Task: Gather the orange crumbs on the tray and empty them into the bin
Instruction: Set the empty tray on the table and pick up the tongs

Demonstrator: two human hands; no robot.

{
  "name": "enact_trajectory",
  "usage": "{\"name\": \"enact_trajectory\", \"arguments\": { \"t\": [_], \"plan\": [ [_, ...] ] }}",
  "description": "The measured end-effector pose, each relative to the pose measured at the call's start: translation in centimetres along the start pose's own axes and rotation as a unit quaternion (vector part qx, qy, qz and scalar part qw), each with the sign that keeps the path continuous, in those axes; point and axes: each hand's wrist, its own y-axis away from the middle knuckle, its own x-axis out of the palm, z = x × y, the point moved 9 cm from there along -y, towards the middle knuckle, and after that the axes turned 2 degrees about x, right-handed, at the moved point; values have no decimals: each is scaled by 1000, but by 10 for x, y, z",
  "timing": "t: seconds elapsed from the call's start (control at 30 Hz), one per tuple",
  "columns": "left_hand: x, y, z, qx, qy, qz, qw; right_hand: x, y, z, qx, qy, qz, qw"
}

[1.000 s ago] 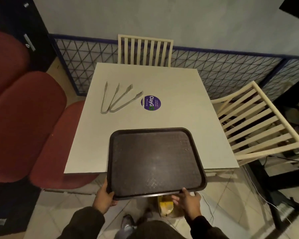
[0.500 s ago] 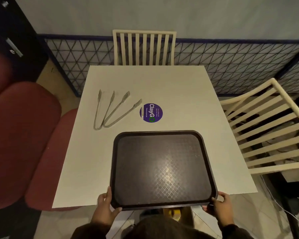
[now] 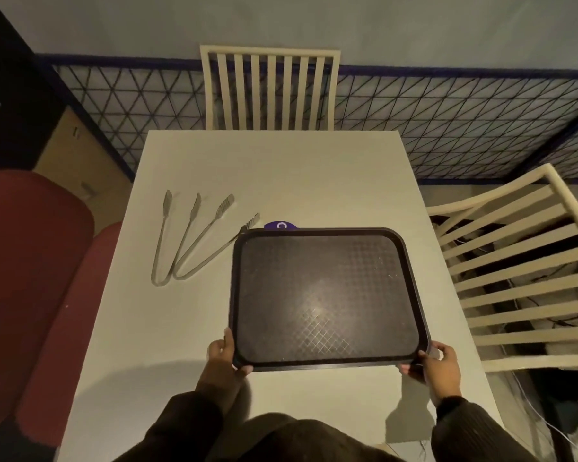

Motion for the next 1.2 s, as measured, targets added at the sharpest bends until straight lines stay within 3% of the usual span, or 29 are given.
{"name": "enact_trajectory", "arguments": {
  "t": [0.33, 0.47, 0.7, 1.03, 1.2],
  "plan": [
    [-32, -95, -77, 78, -14, -57, 995, 33, -77, 90, 10, -63, -34, 997],
    [-50, -130, -101, 55, 79, -51, 994, 51, -106, 127, 4, -60, -34, 998],
    [-73, -181, -130, 72, 79, -72, 992, 86, -147, 183, -3, -57, -12, 998],
    [-83, -217, -126, 57, 86, -67, 992, 109, -166, 213, -5, -58, -1, 998],
    [-90, -209, -128, 105, 57, -91, 989, 110, -146, 206, -3, -54, -11, 998]
  ]
}}
